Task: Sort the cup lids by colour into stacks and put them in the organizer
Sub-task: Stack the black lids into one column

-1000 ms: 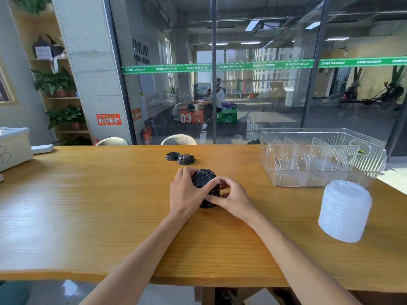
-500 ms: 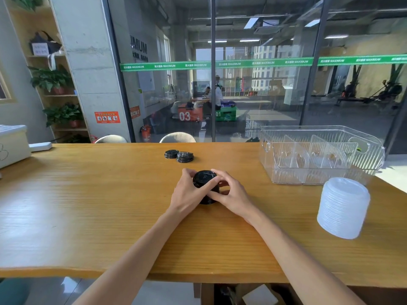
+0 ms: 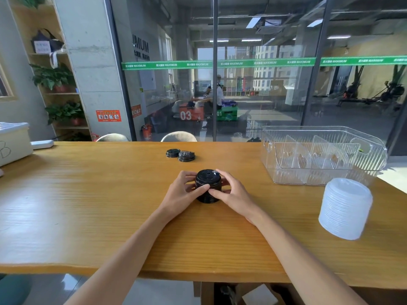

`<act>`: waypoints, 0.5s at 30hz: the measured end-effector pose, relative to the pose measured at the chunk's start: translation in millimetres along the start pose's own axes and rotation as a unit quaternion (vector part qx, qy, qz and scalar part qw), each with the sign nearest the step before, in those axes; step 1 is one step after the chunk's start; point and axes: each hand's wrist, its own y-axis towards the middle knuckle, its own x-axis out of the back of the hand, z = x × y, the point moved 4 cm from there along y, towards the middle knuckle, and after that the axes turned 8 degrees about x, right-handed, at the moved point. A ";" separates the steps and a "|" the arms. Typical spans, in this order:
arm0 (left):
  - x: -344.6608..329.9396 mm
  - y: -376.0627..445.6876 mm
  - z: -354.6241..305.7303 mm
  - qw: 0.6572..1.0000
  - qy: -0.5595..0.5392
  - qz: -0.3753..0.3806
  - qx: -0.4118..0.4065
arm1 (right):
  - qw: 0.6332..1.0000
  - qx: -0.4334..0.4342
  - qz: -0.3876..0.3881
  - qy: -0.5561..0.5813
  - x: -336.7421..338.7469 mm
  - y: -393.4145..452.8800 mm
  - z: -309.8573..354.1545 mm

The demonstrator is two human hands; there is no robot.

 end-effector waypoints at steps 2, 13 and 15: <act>0.3 -0.7 0.8 1.000 0.005 -0.007 0.001 | 1.000 -0.005 -0.002 0.013 0.2 0.2 0.5; 1.2 2.8 2.4 0.998 0.048 0.002 -0.028 | 0.998 -0.022 0.011 0.056 -0.5 2.8 -1.4; 1.4 4.9 5.2 0.999 0.047 0.000 -0.023 | 0.997 -0.023 0.010 0.079 -0.2 2.8 -2.1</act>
